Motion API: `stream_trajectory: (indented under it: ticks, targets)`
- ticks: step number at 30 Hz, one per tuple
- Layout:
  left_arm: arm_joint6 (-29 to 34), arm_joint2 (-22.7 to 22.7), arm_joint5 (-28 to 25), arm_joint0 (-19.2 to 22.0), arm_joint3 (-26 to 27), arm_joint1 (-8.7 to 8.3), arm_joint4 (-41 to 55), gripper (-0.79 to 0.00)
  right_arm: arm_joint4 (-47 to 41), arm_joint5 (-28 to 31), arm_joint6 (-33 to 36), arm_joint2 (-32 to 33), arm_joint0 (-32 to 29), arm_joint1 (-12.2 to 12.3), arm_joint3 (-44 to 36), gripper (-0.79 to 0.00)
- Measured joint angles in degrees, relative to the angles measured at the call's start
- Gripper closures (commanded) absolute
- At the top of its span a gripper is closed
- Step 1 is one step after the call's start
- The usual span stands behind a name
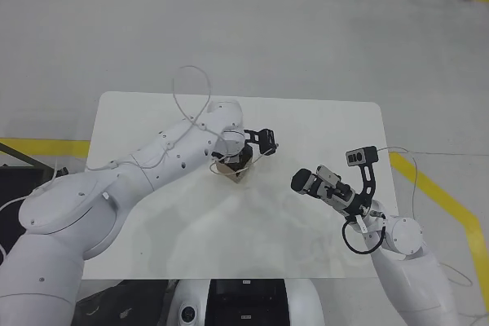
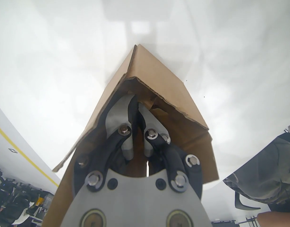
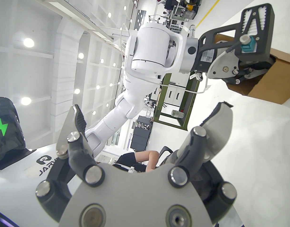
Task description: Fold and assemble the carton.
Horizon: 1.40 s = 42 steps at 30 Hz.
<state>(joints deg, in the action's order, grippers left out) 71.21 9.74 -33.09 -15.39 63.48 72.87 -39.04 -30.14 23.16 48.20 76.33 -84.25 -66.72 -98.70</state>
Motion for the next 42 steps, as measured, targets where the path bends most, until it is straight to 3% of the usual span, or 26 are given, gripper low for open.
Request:
stream_trajectory:
  ticks: [25,36,42]
  targets:
    - [-4.57,0.0,-4.56,-1.41,-8.14,5.18,-4.09,0.0,0.0,0.0,0.0,0.0,0.0,0.0,0.0,-0.785]
    - [-4.07,0.17,-4.05,-0.29,-8.43,4.5,-3.44,0.0,0.0,0.0,0.0,0.0,0.0,0.0,0.0,-0.785]
    - [-4.78,0.02,-4.77,-0.93,-9.71,5.05,-4.29,0.0,0.0,0.0,0.0,0.0,0.0,0.0,0.0,-0.785]
